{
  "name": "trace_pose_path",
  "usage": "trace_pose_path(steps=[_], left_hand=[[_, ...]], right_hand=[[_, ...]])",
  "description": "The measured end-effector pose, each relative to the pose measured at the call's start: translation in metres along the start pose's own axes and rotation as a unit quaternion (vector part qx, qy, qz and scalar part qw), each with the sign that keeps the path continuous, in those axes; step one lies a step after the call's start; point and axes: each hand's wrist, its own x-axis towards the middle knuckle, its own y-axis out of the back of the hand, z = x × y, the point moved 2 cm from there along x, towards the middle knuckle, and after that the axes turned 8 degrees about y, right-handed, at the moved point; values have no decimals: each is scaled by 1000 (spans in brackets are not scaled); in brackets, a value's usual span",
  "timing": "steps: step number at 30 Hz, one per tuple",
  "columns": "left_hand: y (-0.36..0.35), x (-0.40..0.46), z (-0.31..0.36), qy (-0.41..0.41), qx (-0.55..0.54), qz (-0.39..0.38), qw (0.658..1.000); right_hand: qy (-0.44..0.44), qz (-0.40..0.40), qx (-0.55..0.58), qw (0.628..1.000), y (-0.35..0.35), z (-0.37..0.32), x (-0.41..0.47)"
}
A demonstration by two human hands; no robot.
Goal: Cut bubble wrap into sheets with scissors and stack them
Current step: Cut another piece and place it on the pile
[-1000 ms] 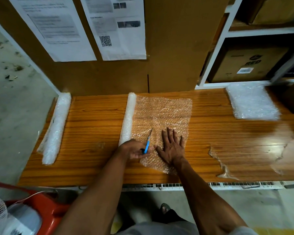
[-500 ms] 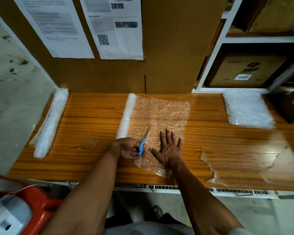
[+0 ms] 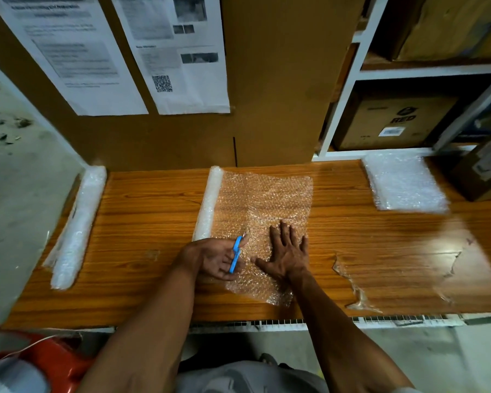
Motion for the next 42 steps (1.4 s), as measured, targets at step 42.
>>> trace_pose_path(steps=[42], left_hand=[[6, 12, 52, -98, 54, 51, 992]], right_hand=[[-16, -37, 21, 999, 13, -5, 19]])
